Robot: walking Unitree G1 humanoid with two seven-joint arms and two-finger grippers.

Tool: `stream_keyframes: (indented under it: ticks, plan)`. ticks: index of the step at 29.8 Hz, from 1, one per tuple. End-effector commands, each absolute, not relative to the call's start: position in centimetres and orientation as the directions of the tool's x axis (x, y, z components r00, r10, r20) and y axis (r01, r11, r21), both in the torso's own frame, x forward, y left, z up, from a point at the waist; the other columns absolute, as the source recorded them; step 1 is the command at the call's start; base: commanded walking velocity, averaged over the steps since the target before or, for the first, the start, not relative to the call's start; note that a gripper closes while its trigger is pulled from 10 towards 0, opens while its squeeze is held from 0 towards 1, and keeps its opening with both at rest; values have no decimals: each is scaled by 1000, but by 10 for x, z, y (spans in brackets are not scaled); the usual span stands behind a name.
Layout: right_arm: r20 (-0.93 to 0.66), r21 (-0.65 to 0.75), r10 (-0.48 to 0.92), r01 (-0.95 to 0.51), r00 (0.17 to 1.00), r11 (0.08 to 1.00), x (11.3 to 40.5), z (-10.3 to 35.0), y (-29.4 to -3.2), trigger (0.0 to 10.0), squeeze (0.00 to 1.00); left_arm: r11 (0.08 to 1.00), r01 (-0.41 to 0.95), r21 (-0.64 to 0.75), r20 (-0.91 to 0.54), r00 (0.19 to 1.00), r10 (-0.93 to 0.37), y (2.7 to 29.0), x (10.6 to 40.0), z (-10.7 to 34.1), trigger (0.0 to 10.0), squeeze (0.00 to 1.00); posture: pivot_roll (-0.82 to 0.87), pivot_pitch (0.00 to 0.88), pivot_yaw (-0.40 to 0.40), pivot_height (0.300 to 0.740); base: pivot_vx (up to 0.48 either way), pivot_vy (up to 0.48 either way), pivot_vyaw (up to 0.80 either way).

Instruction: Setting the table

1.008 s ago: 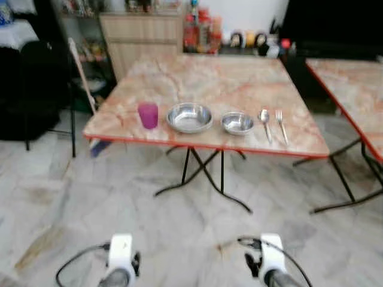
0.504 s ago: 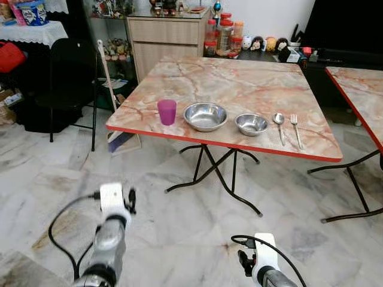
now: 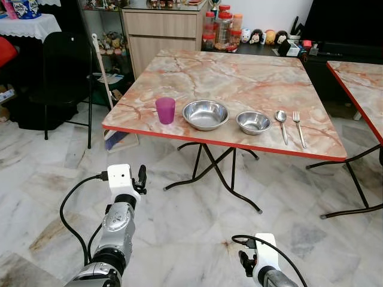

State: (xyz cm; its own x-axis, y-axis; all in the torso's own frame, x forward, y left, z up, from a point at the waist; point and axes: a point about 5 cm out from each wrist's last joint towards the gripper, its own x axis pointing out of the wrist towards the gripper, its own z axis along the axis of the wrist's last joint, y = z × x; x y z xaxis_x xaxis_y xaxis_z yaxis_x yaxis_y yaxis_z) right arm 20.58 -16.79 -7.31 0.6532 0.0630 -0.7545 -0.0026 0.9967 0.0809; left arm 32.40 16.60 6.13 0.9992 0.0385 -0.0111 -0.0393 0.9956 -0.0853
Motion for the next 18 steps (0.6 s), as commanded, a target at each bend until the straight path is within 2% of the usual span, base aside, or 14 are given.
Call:
stream_keyframes:
  ticks: [1,10,15,18]
  plan:
    - [-747,72,59,-7,663,997,208,-72,-170,10000,0,997,-17,-81,-2,1000,17,162,322,61,10000,0,75,0,-27,719,0,0,0]
    - [-745,68,47,6,666,998,209,-71,-171,10000,0,997,-13,-78,2,1000,13,162,321,61,10000,0,77,0,-26,719,0,0,0]
    - [-764,42,25,11,645,999,206,-73,-174,10000,0,997,-11,-80,6,1000,12,164,322,62,10000,0,77,0,-24,719,322,0,0]
    - [-764,37,27,3,645,999,207,-73,-174,10000,0,997,-5,-75,16,1000,6,164,323,64,10000,0,74,0,-24,719,393,0,-602]
